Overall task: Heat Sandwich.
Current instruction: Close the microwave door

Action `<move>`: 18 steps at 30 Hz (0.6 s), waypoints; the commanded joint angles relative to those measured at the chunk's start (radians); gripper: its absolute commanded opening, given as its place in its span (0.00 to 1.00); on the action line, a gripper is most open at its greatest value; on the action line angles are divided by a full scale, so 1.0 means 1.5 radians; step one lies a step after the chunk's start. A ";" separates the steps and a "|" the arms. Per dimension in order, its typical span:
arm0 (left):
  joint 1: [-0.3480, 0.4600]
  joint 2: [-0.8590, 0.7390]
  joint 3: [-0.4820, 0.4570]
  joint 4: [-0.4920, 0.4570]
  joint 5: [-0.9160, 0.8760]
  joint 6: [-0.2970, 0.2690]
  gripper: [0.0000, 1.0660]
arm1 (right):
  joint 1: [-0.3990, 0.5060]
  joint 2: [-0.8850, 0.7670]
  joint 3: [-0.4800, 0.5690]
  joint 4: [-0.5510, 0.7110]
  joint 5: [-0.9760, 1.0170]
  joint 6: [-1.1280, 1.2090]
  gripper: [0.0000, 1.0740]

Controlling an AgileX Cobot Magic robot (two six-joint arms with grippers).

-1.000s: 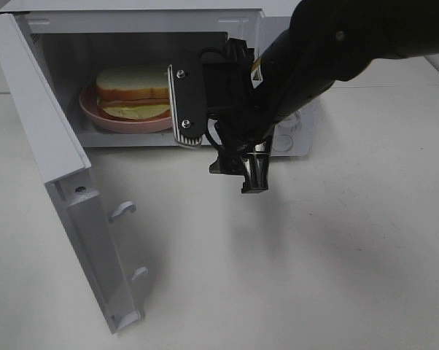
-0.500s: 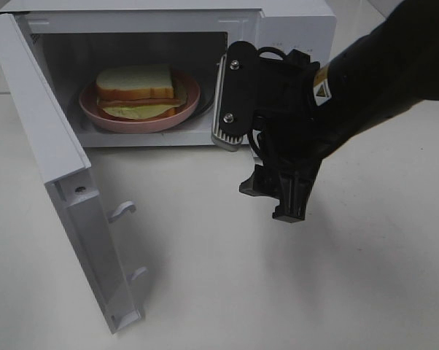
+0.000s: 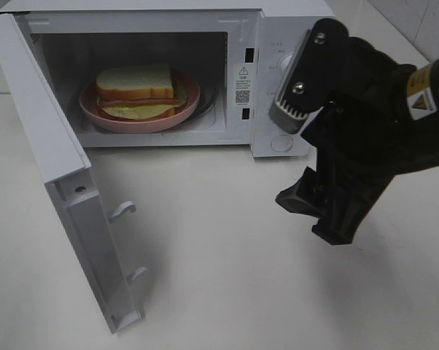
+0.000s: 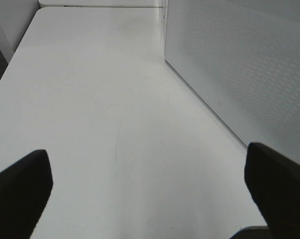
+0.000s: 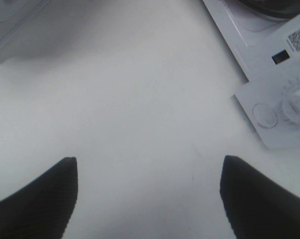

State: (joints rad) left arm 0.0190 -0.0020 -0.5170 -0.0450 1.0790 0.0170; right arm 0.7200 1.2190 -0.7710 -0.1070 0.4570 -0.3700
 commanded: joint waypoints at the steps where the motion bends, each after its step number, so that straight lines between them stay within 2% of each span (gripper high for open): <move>1: -0.004 0.000 0.001 -0.001 -0.006 -0.003 0.94 | 0.003 -0.034 0.007 0.004 0.035 0.049 0.71; 9: -0.004 0.000 0.001 -0.001 -0.006 -0.003 0.94 | 0.003 -0.139 0.007 0.005 0.189 0.152 0.71; 15: -0.004 0.000 0.001 -0.001 -0.005 -0.003 0.94 | 0.003 -0.198 0.007 0.009 0.252 0.189 0.72; 18: -0.004 0.000 0.001 -0.001 -0.005 -0.003 0.94 | 0.003 -0.242 0.007 0.009 0.324 0.195 0.71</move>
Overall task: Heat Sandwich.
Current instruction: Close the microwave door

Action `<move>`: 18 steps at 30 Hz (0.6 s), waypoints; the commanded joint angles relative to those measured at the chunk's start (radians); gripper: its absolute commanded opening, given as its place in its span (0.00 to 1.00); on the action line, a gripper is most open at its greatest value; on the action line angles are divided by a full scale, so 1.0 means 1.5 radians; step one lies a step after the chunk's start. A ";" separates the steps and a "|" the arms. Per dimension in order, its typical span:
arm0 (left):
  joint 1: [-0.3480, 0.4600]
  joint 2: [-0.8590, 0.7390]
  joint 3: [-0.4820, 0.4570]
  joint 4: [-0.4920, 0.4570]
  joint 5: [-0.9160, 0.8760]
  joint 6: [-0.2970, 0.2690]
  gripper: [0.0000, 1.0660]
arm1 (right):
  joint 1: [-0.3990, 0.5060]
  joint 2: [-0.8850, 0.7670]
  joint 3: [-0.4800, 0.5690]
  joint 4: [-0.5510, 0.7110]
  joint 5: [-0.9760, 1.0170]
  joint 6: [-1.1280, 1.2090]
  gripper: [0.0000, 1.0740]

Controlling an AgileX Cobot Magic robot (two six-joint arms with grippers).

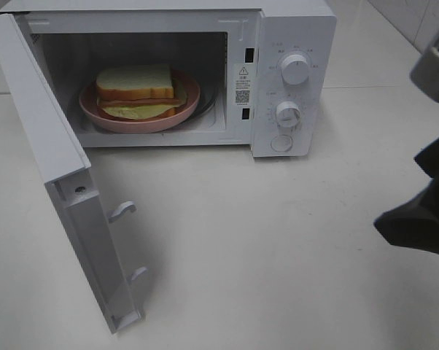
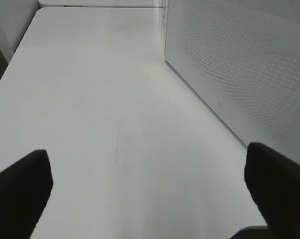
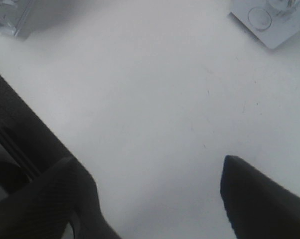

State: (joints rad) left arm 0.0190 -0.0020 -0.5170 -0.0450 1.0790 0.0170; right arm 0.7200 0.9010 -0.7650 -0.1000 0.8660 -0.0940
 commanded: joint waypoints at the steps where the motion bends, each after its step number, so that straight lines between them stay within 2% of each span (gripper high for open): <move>1: -0.004 0.000 0.001 -0.001 -0.005 -0.003 0.94 | 0.003 -0.030 0.003 0.004 0.051 0.011 0.71; 10: -0.004 0.000 0.001 -0.001 -0.005 -0.003 0.94 | 0.003 -0.173 0.003 0.005 0.213 0.023 0.71; 18: -0.004 0.000 0.001 -0.001 -0.005 -0.003 0.94 | 0.003 -0.274 0.003 -0.001 0.247 0.028 0.71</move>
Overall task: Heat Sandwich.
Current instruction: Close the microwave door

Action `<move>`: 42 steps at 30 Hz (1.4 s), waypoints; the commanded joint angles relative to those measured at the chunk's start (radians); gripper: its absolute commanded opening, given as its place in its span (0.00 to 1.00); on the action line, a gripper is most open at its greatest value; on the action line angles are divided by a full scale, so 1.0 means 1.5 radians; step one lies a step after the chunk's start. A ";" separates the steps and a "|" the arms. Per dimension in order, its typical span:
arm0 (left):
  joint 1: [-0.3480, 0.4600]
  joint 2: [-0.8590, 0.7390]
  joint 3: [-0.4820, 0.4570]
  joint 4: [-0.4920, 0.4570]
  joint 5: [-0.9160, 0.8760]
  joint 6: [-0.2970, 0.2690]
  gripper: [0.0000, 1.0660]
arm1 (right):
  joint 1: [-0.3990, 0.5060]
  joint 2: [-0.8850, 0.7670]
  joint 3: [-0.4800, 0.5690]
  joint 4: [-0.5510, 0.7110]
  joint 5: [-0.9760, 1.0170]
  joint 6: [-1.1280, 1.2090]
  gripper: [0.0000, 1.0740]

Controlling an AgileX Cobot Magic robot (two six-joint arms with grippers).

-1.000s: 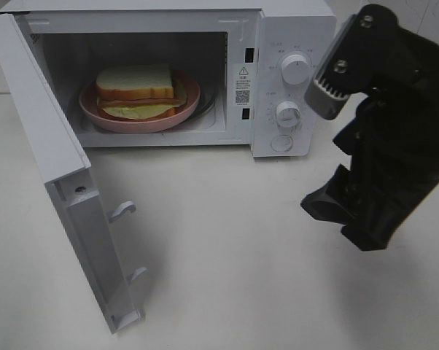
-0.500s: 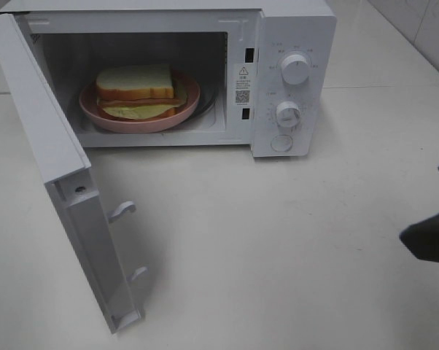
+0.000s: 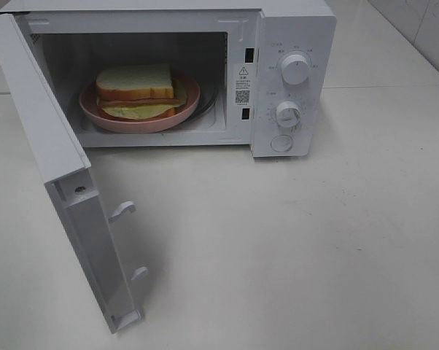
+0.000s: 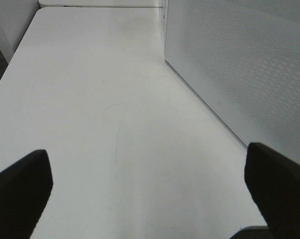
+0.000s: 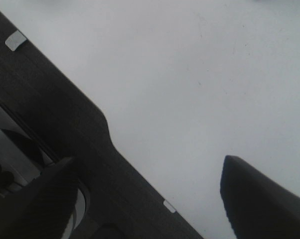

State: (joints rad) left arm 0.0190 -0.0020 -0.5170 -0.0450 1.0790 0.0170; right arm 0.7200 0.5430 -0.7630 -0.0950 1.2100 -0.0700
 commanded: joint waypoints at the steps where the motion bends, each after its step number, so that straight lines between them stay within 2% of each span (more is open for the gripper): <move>1: -0.004 0.000 0.001 -0.001 -0.005 -0.003 0.94 | 0.001 -0.065 0.002 -0.006 0.017 0.012 0.71; 5: -0.004 0.000 0.001 -0.001 -0.005 -0.003 0.94 | -0.017 -0.094 0.002 -0.007 0.017 0.012 0.71; 6: -0.004 0.000 0.001 -0.001 -0.005 -0.003 0.94 | -0.050 -0.110 0.002 -0.007 0.017 0.012 0.71; 7: -0.004 0.000 0.001 -0.001 -0.005 -0.003 0.94 | -0.050 -0.110 0.002 -0.007 0.017 0.012 0.71; 10: -0.004 0.000 0.001 -0.001 -0.005 -0.003 0.94 | -0.105 -0.131 0.003 -0.007 0.017 0.010 0.71; 11: -0.004 0.000 0.001 -0.001 -0.005 -0.003 0.94 | -0.139 -0.145 0.015 -0.007 0.009 0.013 0.71; 13: -0.004 0.000 0.001 -0.001 -0.005 -0.003 0.94 | -0.150 -0.152 0.023 -0.007 0.003 0.017 0.71; 16: -0.004 0.000 0.001 -0.001 -0.005 -0.003 0.94 | -0.212 -0.185 0.074 -0.007 -0.011 0.027 0.71; 17: -0.004 0.000 0.001 -0.001 -0.005 -0.003 0.94 | -0.212 -0.185 0.074 -0.007 -0.011 0.027 0.71; 21: -0.004 0.000 0.001 -0.001 -0.005 -0.003 0.94 | -0.286 -0.236 0.111 0.000 -0.014 0.031 0.71; 26: -0.004 0.000 0.001 -0.001 -0.005 -0.003 0.94 | -0.345 -0.292 0.137 0.000 -0.041 0.043 0.71; 36: -0.004 0.000 0.001 -0.001 -0.005 -0.003 0.94 | -0.437 -0.381 0.154 0.011 -0.097 0.047 0.71; 42: -0.004 0.000 0.001 -0.001 -0.005 -0.003 0.94 | -0.454 -0.383 0.180 0.049 -0.145 0.047 0.71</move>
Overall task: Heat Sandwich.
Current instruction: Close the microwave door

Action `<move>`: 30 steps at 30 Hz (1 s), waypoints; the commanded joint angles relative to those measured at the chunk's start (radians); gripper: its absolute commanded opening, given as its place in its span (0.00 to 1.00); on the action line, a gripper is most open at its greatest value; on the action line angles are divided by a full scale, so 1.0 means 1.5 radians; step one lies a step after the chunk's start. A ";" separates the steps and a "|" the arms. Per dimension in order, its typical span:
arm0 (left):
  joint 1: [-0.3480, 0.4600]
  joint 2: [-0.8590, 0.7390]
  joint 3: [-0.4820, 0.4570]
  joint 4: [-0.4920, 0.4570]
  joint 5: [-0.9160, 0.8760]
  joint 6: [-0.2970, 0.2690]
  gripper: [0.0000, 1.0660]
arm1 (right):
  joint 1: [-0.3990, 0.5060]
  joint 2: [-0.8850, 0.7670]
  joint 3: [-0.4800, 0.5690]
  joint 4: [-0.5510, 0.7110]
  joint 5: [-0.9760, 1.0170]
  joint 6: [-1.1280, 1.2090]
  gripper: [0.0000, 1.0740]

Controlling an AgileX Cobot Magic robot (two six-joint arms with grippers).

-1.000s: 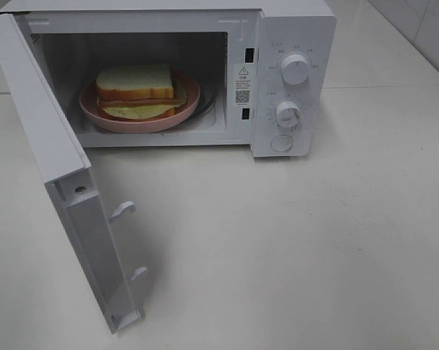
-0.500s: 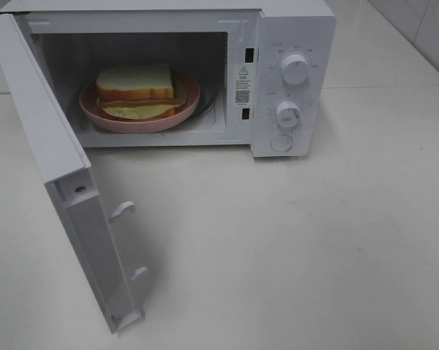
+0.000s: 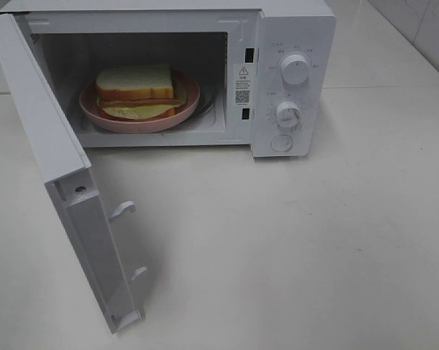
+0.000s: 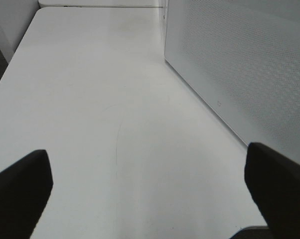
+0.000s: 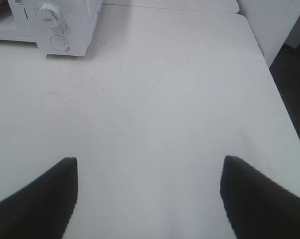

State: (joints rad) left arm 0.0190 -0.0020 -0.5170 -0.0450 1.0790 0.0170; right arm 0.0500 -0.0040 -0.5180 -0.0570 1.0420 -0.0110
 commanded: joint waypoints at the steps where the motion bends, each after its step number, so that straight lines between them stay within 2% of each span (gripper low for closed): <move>1: -0.004 0.000 0.001 -0.001 -0.005 -0.003 0.94 | -0.007 -0.019 0.014 0.025 -0.033 0.007 0.71; 30: -0.004 0.000 0.001 -0.001 -0.005 -0.003 0.94 | -0.008 -0.019 0.014 0.025 -0.033 0.007 0.70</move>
State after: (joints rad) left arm 0.0190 -0.0020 -0.5170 -0.0450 1.0790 0.0170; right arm 0.0430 -0.0040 -0.4990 -0.0230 1.0090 -0.0110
